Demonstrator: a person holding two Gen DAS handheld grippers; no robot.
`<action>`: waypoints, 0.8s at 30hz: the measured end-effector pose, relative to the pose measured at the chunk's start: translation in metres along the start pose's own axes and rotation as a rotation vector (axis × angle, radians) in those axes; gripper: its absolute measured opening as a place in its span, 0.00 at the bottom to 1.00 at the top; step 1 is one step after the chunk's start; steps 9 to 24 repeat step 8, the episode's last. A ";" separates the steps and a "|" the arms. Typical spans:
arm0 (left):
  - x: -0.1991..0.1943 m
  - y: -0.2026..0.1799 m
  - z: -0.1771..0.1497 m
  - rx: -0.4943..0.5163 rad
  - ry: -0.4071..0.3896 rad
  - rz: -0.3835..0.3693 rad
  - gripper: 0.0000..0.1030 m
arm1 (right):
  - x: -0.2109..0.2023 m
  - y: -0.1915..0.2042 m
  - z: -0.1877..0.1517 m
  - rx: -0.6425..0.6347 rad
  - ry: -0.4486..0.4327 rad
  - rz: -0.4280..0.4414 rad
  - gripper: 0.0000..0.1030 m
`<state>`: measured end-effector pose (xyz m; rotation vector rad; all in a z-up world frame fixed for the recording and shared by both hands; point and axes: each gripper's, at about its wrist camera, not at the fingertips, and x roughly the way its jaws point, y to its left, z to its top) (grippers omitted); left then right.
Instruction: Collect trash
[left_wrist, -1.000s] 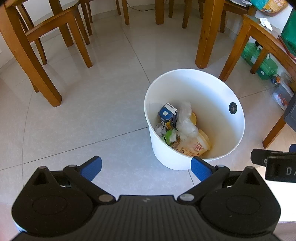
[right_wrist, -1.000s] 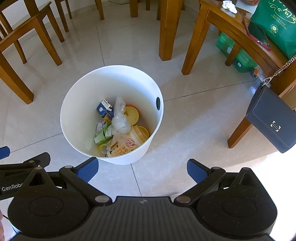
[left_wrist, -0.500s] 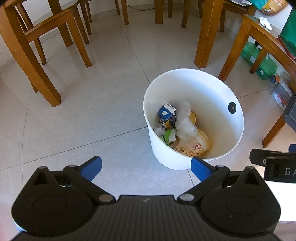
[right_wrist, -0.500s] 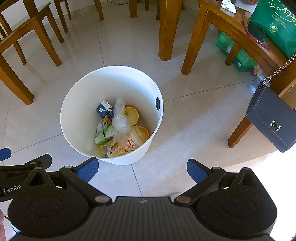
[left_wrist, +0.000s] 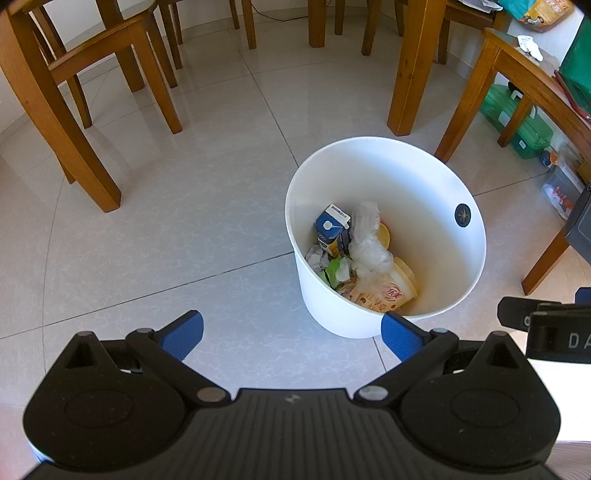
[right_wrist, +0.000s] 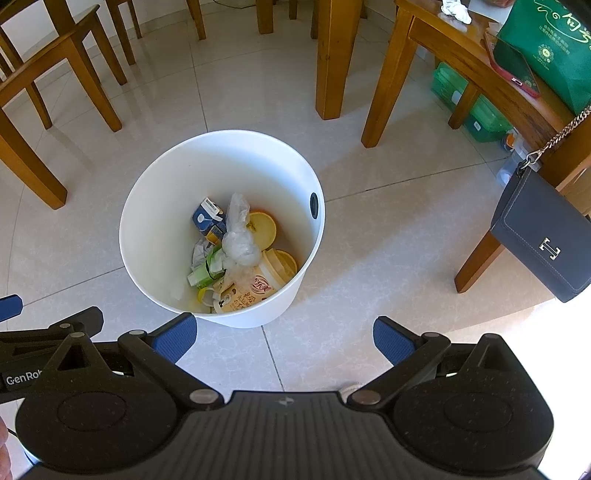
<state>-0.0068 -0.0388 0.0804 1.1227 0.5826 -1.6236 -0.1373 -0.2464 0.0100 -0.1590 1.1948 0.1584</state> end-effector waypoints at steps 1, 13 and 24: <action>0.000 0.000 0.000 -0.001 0.000 0.000 0.99 | 0.000 0.000 0.000 0.001 0.001 0.000 1.00; -0.001 0.000 0.000 0.000 0.000 -0.001 0.99 | 0.001 0.000 0.000 0.001 0.002 -0.001 1.00; -0.001 0.000 0.000 0.000 0.000 -0.001 0.99 | 0.001 0.000 0.000 0.001 0.002 -0.001 1.00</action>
